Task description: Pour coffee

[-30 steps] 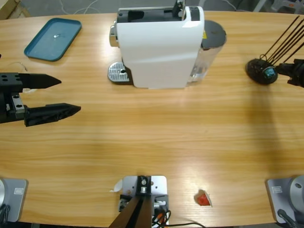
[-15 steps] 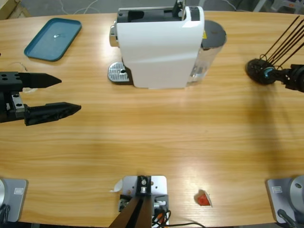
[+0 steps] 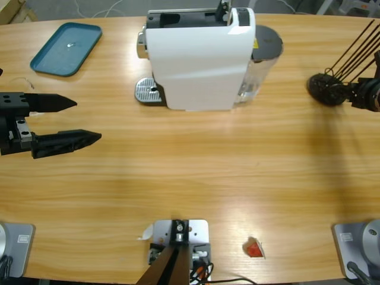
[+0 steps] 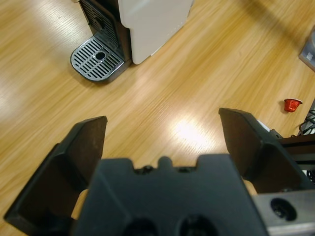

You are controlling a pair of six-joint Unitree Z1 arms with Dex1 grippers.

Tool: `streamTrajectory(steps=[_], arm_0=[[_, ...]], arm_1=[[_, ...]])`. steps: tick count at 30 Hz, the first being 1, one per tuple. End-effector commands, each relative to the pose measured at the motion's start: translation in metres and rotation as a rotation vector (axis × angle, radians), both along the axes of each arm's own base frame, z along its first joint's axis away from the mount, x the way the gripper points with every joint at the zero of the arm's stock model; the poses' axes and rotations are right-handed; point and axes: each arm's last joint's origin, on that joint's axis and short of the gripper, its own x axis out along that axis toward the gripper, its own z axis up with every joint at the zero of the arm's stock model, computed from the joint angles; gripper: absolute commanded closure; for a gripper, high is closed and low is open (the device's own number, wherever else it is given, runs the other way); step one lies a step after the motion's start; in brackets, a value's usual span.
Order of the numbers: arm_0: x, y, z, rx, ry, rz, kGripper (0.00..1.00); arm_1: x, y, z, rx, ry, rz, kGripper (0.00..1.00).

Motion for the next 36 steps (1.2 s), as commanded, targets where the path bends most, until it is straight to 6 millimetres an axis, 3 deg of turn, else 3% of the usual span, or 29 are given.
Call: streamTrajectory(steps=[1,4,7,11,13,18,21,30,36], arm_0=[[-0.004,0.004,-0.009,0.016,0.011,0.011,0.018],[-0.004,0.004,-0.009,0.016,0.011,0.011,0.017],[-0.004,0.003,-0.009,0.016,0.011,0.011,0.018],[-0.004,0.004,-0.009,0.015,0.009,0.011,0.018],[-0.004,0.004,-0.009,0.014,0.009,0.011,0.017],[-0.006,0.006,-0.009,0.010,0.007,0.012,0.018],[-0.006,0.006,-0.009,0.012,0.007,0.013,0.017],[-0.006,0.006,-0.011,0.014,0.012,0.015,0.018],[-0.006,0.006,-0.011,0.015,0.014,0.016,0.018]], arm_1=[[0.010,0.003,-0.012,0.014,0.034,0.035,0.489],[0.010,0.004,-0.014,0.015,0.040,0.040,0.503],[0.010,0.004,-0.012,0.009,0.026,0.050,0.606],[0.009,0.004,-0.008,0.003,0.006,0.056,0.625],[0.008,0.004,-0.007,-0.003,0.004,0.062,0.695],[0.008,0.004,-0.008,-0.005,0.007,0.071,0.742],[0.009,0.004,-0.007,-0.005,-0.001,0.075,0.860],[0.008,0.004,-0.002,-0.002,-0.027,0.079,0.902],[0.005,0.004,0.014,0.006,-0.101,0.086,0.902]])
